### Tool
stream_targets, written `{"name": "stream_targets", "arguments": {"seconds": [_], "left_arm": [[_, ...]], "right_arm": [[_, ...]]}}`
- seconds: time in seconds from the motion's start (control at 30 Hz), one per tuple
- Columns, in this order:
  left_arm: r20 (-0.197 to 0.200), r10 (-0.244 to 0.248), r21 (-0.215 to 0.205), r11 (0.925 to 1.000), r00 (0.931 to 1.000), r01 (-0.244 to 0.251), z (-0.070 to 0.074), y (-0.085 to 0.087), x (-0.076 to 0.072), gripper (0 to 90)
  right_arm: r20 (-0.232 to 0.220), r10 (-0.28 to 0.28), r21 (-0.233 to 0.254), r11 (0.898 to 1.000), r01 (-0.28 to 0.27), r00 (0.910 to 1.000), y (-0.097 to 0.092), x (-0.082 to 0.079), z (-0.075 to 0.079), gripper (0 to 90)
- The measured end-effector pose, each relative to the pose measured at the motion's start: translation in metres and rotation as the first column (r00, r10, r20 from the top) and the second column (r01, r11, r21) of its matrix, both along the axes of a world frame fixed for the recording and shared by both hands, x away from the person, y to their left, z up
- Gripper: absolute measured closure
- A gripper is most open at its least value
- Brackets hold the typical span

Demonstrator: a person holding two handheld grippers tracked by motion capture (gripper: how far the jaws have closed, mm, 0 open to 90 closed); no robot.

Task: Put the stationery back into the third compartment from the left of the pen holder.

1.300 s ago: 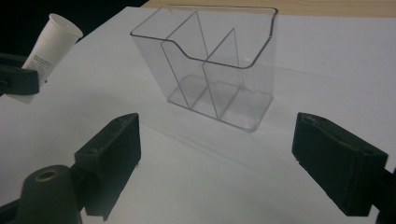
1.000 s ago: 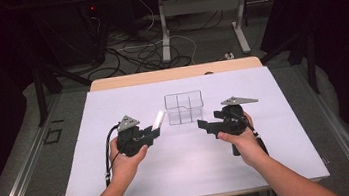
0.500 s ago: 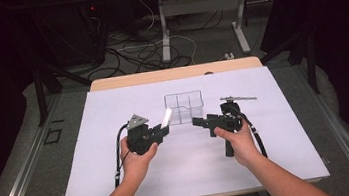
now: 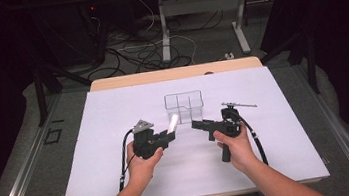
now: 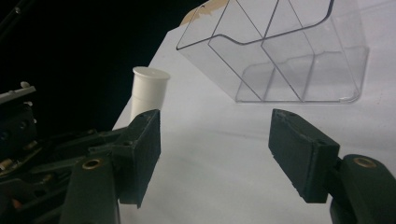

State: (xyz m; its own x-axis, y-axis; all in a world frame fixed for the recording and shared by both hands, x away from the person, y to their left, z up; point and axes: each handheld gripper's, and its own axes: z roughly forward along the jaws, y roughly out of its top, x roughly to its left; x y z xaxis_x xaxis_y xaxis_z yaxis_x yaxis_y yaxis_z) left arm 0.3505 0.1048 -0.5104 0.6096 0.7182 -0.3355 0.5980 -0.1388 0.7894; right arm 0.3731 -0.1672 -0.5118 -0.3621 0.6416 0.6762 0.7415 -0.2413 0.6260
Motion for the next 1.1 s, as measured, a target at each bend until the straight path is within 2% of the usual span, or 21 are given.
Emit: {"name": "stream_targets", "arguments": {"seconds": [0.03,0.07,0.2,0.33,0.53,0.83,0.9,1.0,1.1], "left_arm": [[0.0,-0.005,0.0,1.0,1.0,0.005,-0.001,-0.002,0.0,70.9],[-0.001,-0.012,0.006,0.9999,0.9999,0.012,-0.001,-0.003,-0.001,70.9],[0.006,-0.027,0.01,0.9996,0.9996,0.027,-0.003,-0.01,-0.003,70.8],[0.008,-0.049,0.015,0.9987,0.9988,0.049,-0.005,-0.016,-0.007,70.9],[0.015,-0.077,0.019,0.9969,0.9969,0.077,-0.006,-0.022,-0.009,70.9],[0.042,-0.139,0.025,0.9901,0.9894,0.138,-0.005,-0.031,-0.015,70.8],[0.043,-0.145,0.028,0.9892,0.9885,0.144,-0.005,-0.032,-0.016,70.8],[0.052,-0.161,0.026,0.9867,0.9855,0.16,-0.005,-0.035,-0.017,70.8],[0.059,-0.17,0.025,0.9853,0.9836,0.169,-0.005,-0.036,-0.018,70.9]], "right_arm": [[-0.003,0.017,-0.007,1.0,-0.017,0.9999,-0.001,0.0,-0.001,35.6],[-0.013,0.013,0.007,1.0,-0.013,0.9998,0.0,-0.001,-0.001,35.8],[-0.006,0.021,0.015,1.0,-0.021,0.9998,0.003,-0.003,-0.003,39.3],[-0.006,0.043,0.044,0.998,-0.043,0.999,0.008,-0.005,-0.004,41.9],[-0.033,0.058,0.09,0.994,-0.054,0.9978,0.014,-0.007,-0.006,42.0],[-0.058,0.075,0.131,0.989,-0.067,0.9955,0.014,-0.006,-0.009,45.6],[-0.06,0.065,0.145,0.988,-0.056,0.9961,0.015,-0.006,-0.01,46.8],[-0.082,0.079,0.167,0.984,-0.065,0.9935,0.015,-0.006,-0.009,48.0],[-0.083,0.082,0.178,0.982,-0.066,0.9931,0.015,-0.006,-0.011,49.5]]}}
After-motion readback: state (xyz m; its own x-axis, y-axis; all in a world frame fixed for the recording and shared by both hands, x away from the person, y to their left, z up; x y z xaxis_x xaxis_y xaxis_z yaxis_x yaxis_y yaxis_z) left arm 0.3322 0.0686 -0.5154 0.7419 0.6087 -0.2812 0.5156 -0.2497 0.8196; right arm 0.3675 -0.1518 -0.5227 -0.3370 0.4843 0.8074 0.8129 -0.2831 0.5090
